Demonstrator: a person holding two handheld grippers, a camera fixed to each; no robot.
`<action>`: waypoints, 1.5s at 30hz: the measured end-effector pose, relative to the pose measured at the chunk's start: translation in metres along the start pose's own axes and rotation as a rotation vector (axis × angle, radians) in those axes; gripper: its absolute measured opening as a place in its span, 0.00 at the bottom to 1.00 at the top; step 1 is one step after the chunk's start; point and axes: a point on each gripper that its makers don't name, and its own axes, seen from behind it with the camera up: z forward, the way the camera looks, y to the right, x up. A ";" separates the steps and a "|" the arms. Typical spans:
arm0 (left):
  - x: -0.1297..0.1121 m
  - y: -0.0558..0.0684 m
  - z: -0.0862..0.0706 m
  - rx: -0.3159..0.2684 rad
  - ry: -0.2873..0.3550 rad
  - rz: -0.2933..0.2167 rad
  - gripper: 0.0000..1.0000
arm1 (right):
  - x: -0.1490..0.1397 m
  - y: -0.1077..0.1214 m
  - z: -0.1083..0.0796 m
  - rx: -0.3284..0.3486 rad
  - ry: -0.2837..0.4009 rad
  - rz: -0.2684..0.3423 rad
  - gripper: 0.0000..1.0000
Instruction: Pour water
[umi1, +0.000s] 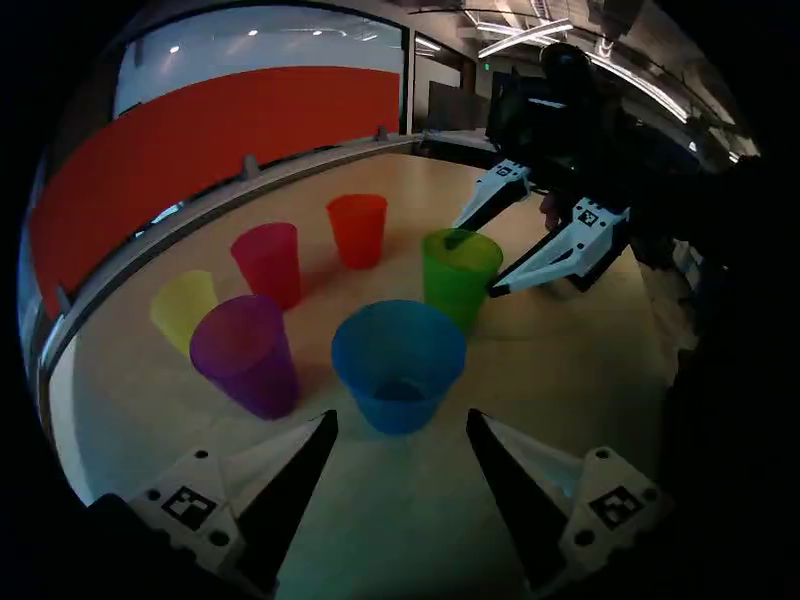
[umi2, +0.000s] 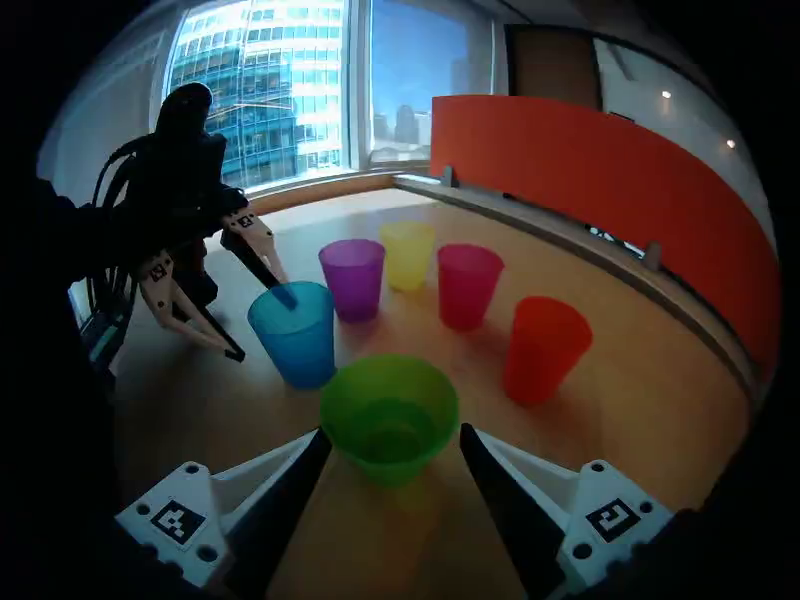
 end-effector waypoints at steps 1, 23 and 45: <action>0.000 -0.001 -0.002 0.007 0.004 -0.004 0.96 | -0.001 0.001 -0.002 -0.006 0.000 0.004 0.99; 0.000 -0.028 -0.048 0.224 0.109 -0.059 0.96 | -0.006 0.014 -0.063 -0.162 0.106 0.113 0.99; 0.026 -0.089 -0.087 0.528 0.355 -0.198 0.96 | 0.034 0.072 -0.095 -0.436 0.320 0.230 0.99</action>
